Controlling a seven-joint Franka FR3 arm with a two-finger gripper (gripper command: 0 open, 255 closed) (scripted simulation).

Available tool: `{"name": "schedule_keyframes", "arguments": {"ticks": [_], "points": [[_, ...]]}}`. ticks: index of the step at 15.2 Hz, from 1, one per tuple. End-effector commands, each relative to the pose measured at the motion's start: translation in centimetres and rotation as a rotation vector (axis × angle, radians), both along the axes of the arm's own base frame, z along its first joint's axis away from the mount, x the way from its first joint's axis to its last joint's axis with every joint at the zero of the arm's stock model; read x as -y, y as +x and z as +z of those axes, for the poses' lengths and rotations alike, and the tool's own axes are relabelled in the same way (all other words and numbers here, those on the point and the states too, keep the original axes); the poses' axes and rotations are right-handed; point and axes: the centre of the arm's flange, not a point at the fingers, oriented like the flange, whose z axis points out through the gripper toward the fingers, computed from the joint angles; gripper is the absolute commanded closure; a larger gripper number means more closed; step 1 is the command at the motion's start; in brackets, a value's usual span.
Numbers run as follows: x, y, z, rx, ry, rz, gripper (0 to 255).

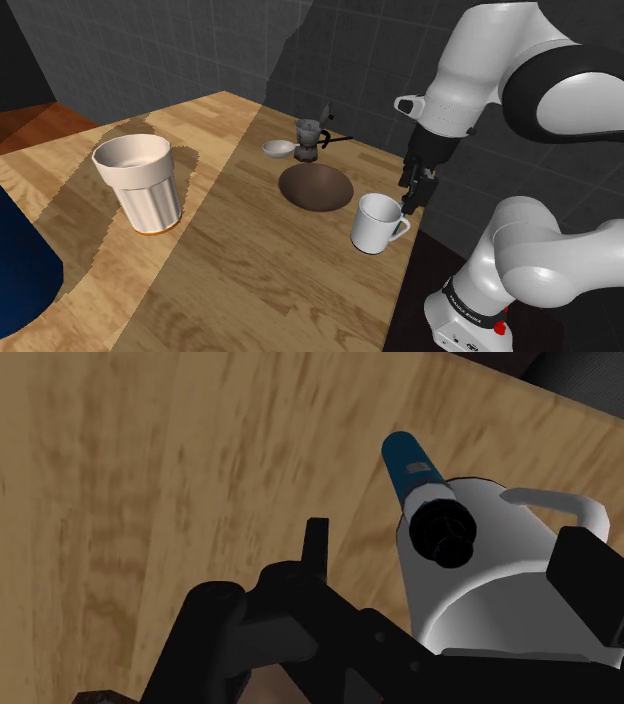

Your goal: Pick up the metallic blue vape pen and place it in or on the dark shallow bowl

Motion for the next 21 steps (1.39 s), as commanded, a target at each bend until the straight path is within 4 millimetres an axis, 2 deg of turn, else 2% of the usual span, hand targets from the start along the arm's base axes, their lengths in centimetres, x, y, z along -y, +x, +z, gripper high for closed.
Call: {"name": "schedule_keyframes", "arguments": {"ticks": [1,2,21], "points": [[0.1,0.2,-0.6,-0.011,-0.01,-0.004,255],[-0.1,0.0,-0.6,-0.011,-0.009,-0.004,255],[-0.1,0.0,9.4,-0.011,-0.009,-0.004,255]]}}
